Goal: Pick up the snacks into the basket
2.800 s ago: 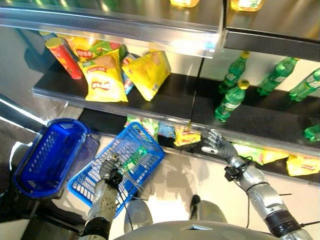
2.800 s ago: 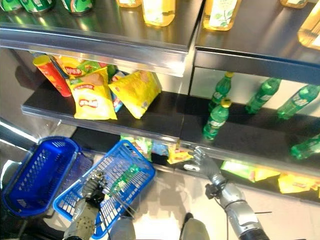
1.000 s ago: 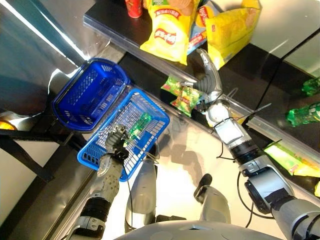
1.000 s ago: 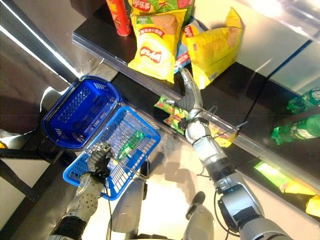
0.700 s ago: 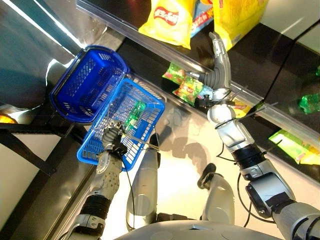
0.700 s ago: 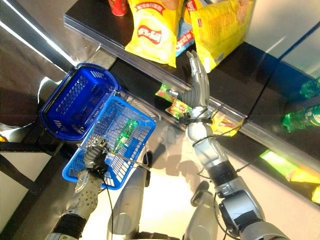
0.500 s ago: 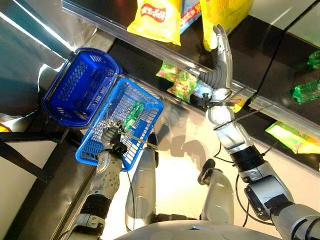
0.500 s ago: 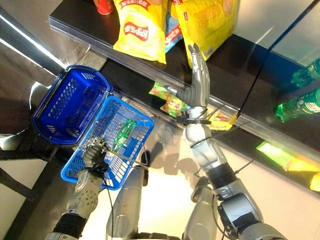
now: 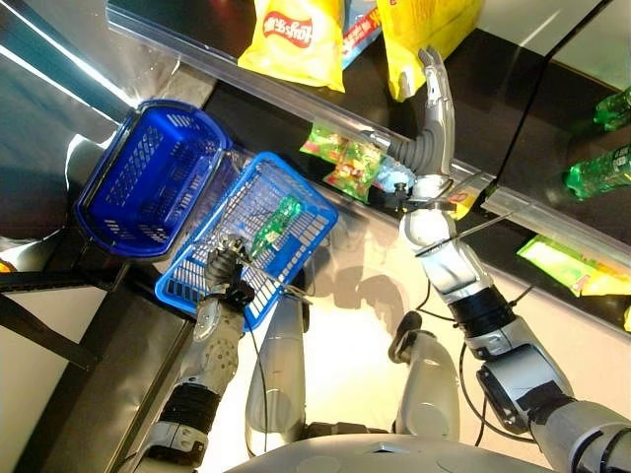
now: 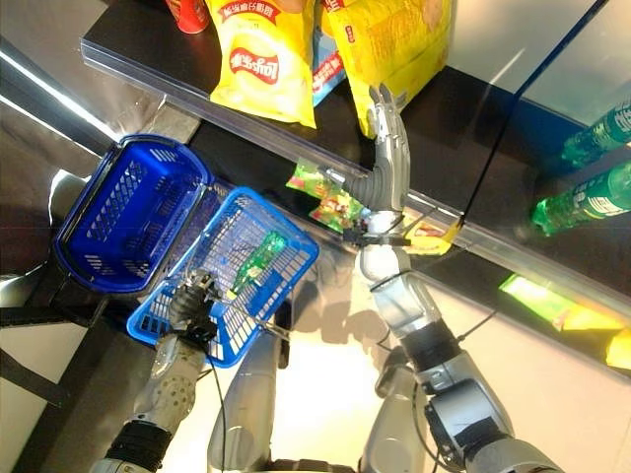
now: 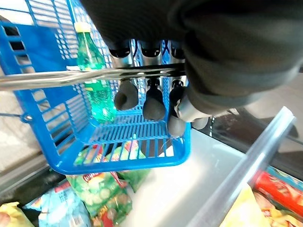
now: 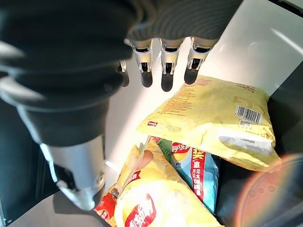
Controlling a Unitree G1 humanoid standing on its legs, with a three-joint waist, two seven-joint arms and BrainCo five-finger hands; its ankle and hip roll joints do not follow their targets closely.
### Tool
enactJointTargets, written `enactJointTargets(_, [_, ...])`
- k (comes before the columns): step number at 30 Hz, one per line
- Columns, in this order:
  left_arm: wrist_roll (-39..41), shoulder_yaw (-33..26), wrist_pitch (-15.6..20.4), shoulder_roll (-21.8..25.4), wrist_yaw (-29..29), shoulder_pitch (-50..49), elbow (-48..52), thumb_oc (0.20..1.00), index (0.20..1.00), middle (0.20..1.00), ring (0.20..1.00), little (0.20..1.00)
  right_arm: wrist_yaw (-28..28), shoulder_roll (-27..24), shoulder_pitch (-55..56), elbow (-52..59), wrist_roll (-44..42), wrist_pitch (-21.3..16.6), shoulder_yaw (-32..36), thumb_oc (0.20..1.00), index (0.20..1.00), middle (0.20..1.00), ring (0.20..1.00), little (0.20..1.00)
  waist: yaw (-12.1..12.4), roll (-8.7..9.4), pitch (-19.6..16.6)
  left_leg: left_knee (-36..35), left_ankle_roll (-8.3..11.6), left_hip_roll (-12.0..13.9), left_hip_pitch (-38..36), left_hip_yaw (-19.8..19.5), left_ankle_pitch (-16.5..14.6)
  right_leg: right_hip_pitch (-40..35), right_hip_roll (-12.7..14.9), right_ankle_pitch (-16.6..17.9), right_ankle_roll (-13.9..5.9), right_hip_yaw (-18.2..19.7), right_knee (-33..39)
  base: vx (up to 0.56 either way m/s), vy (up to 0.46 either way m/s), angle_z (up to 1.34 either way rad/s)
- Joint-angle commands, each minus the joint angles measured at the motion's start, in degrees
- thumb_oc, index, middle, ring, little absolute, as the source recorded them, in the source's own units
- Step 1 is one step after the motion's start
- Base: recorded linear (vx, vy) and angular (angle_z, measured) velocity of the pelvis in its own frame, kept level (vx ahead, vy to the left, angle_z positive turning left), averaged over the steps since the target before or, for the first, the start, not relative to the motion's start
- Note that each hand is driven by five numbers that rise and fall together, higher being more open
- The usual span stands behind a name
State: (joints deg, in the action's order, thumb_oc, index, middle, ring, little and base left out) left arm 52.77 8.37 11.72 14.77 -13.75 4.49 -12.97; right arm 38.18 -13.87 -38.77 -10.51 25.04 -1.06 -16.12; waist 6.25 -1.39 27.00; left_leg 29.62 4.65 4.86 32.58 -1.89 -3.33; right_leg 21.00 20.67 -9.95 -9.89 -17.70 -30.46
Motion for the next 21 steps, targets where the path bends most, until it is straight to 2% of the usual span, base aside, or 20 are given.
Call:
enactJointTargets(1, [-1.4, -1.1, 6.3, 5.2, 2.3, -2.2, 10.8, 0.2, 0.2, 0.2, 0.2, 0.2, 0.9, -0.4, -4.2, -2.2, -1.8, 0.0, 2.8, 1.0, 1.0, 1.0, 1.0, 1.0, 2.4, 0.06, -6.1, 0.4, -2.54, -0.5, -1.6, -0.3, -3.2, -0.7, 0.4, 5.1, -0.21, -0.1, 1.2, 0.03, -0.033, 0.03])
enactJointTargets(6, [-0.4, -1.0, 5.8, 8.3, 4.6, -2.7, 14.5, 0.2, 0.2, 0.2, 0.2, 0.2, 2.9, -3.6, -14.8, -10.6, -5.3, 2.8, 6.1, 1.0, 1.0, 1.0, 1.0, 1.0, 4.4, 0.29, -6.8, -1.4, -2.62, -0.8, -1.5, -1.0, -2.7, -1.7, 0.1, 5.9, -0.44, -1.7, 3.0, 0.04, -0.045, 0.08])
enactJointTargets(11, [0.5, 0.7, 5.5, 10.3, 6.0, -2.2, 17.5, 0.2, 0.2, 0.2, 0.2, 0.2, 4.4, -6.6, -22.9, -17.2, -8.3, 4.6, 6.6, 1.0, 1.0, 1.0, 1.0, 1.0, 5.6, 0.71, -7.0, -2.1, -2.66, -1.2, -0.9, -1.6, -2.4, -1.8, -0.1, 6.9, -0.67, -2.2, 3.6, 0.02, -0.028, 0.08])
enactJointTargets(17, [1.2, 2.3, 5.3, 11.1, 6.6, -1.5, 17.8, 0.2, 0.2, 0.2, 0.2, 0.2, 5.6, -8.4, -30.0, -24.5, -12.2, 4.9, 6.6, 1.0, 1.0, 1.0, 1.0, 1.0, 6.5, 1.12, -7.0, -2.5, -2.67, -1.4, -0.8, -1.9, -2.2, -2.4, -0.2, 7.3, -0.64, -2.7, 4.1, 0.02, -0.018, 0.09])
enactJointTargets(21, [1.8, 2.7, 5.2, 11.6, 6.8, -1.2, 18.4, 0.2, 0.2, 0.2, 0.2, 0.2, 5.4, -9.9, -35.2, -30.9, -14.7, 5.1, 4.2, 1.0, 1.0, 1.0, 1.0, 1.0, 7.0, 1.25, -6.8, -2.9, -2.6, -1.6, -0.7, -1.9, -1.9, -2.8, -0.3, 7.5, -0.61, -2.8, 4.6, 0.0, -0.002, 0.01])
